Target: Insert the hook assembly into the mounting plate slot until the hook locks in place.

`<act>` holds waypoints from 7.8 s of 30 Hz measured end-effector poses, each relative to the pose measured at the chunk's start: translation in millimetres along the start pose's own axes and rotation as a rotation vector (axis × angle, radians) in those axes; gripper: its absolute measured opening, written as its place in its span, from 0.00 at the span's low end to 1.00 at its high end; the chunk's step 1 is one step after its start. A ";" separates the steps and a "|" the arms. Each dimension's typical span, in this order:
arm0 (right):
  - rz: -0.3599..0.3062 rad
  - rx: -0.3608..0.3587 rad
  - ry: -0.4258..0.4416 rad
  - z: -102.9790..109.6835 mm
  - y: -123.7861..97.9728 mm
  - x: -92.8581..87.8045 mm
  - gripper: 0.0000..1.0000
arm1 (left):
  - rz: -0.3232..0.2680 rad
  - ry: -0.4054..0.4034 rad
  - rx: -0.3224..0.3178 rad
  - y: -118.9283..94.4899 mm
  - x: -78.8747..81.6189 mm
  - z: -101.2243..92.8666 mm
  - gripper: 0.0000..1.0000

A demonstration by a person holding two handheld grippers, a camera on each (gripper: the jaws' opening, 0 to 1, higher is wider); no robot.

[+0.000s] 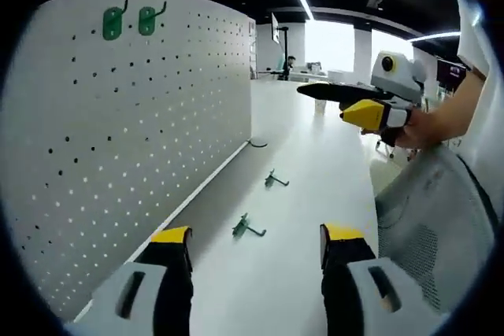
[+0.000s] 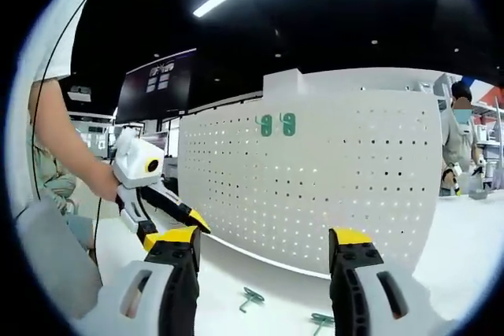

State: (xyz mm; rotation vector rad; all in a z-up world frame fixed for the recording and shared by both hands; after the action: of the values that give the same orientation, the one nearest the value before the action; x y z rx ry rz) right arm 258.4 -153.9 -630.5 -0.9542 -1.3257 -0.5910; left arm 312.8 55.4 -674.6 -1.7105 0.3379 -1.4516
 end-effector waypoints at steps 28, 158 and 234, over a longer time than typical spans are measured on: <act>-0.002 0.001 0.006 0.0 -1.2 -1.0 0.63 | 0.219 0.178 -0.122 65.7 3.7 9.2 0.65; 0.030 0.009 0.040 -1.8 -1.5 -8.0 0.52 | 0.299 0.324 -0.105 119.0 13.9 26.9 0.02; -0.004 0.072 0.006 22.6 -9.9 22.8 0.51 | -0.513 -0.061 0.072 -25.4 83.8 -3.3 0.02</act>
State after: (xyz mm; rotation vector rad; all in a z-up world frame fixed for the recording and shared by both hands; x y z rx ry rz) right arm 242.3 -136.3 -606.7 -0.8899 -1.3349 -0.5451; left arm 326.5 12.9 -599.2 -1.8594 -0.2039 -1.7386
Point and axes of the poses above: the point that each gripper's makers call its tool centre point, and the gripper's own axes: y roughly forward along the fingers, z roughly to its left, x roughly out of its top, the point moved 7 cm from there along -y, roughly backward along the fingers, and after that the axes turned 15 degrees about z, right-handed, at the moved point
